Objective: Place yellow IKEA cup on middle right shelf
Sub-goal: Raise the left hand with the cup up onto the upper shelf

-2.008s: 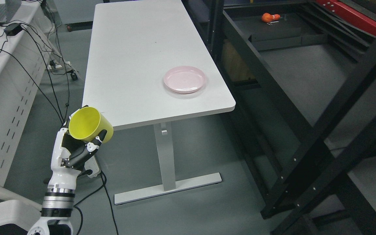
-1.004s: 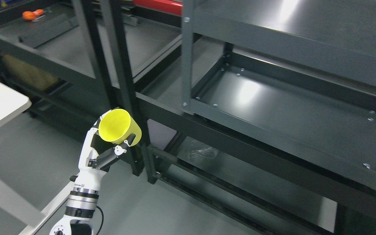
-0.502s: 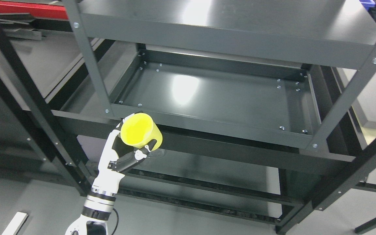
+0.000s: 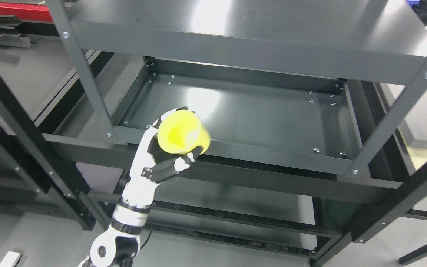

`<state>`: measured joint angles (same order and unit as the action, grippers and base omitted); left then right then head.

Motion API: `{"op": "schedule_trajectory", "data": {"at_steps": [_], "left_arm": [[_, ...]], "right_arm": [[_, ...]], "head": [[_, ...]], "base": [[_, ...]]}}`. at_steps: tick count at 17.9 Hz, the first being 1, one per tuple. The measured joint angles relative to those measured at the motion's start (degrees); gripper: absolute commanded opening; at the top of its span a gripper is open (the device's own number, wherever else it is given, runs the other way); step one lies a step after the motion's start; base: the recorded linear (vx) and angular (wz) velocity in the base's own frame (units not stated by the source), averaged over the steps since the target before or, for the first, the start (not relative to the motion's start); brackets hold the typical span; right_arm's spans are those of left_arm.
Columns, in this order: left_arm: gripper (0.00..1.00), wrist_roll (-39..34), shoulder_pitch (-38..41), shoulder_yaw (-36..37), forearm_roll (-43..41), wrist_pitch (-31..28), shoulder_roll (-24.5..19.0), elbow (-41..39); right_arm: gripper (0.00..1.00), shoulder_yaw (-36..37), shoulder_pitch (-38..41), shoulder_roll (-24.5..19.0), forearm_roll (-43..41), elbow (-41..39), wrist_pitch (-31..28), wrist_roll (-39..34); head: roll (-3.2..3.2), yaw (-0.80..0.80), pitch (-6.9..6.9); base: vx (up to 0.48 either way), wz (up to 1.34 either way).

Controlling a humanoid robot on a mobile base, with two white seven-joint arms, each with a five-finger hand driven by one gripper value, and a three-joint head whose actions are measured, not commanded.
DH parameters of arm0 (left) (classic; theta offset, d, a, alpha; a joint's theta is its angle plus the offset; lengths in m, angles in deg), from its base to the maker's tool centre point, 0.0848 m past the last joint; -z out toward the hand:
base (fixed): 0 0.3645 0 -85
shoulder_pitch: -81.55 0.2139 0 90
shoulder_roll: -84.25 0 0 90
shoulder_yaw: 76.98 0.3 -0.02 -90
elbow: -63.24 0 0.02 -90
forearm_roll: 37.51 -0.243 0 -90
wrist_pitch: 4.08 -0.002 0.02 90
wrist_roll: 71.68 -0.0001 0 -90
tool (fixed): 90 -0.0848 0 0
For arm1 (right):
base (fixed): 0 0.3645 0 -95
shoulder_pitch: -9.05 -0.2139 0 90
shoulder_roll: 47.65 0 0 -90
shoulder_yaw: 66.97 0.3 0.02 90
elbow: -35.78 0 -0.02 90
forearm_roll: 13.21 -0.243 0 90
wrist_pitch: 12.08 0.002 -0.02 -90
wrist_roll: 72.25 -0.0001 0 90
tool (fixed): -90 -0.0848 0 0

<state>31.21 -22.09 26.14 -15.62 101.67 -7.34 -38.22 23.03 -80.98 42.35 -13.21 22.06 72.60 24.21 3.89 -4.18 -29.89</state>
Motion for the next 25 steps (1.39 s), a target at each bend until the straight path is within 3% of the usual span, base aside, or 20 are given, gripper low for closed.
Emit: {"op": "schedule_trajectory", "data": {"at_steps": [7, 12, 15, 22, 24, 25], "left_arm": [[0.0, -0.1, -14.8, 8.8, 0.7, 0.6, -1.7, -0.1], [0.0, -1.5, -26.4, 10.9, 1.5, -4.6, -0.5, -0.1], [0.0, -7.6, -33.6, 10.2, 2.0, -13.8, 0.0, 0.1], [0.01, -20.4, -45.7, 6.8, 3.2, -41.4, 0.8, 3.5], [0.04, -21.3, -47.9, 5.2, 3.7, -48.2, 1.0, 6.0], [0.1, -21.5, -48.7, 4.3, 3.9, -50.2, 1.1, 7.3]], "right_arm": [[0.99, 0.0, 0.0, 0.0, 0.0, 0.0, 0.0, 0.0], [0.99, 0.0, 0.0, 0.0, 0.0, 0.0, 0.0, 0.2], [0.99, 0.0, 0.0, 0.0, 0.0, 0.0, 0.0, 0.2], [0.99, 0.0, 0.0, 0.0, 0.0, 0.0, 0.0, 0.2], [0.99, 0.0, 0.0, 0.0, 0.0, 0.0, 0.0, 0.3], [0.99, 0.0, 0.0, 0.0, 0.0, 0.0, 0.0, 0.3]], "head": [[0.0, 0.0, 0.01], [0.0, 0.0, 0.02], [0.0, 0.0, 0.02], [0.0, 0.0, 0.02], [0.0, 0.0, 0.02], [0.0, 0.0, 0.02]], "base": [[0.052, -0.15], [0.005, 0.06], [0.006, -0.01], [0.0, 0.0], [0.0, 0.0], [0.0, 0.0]]}}
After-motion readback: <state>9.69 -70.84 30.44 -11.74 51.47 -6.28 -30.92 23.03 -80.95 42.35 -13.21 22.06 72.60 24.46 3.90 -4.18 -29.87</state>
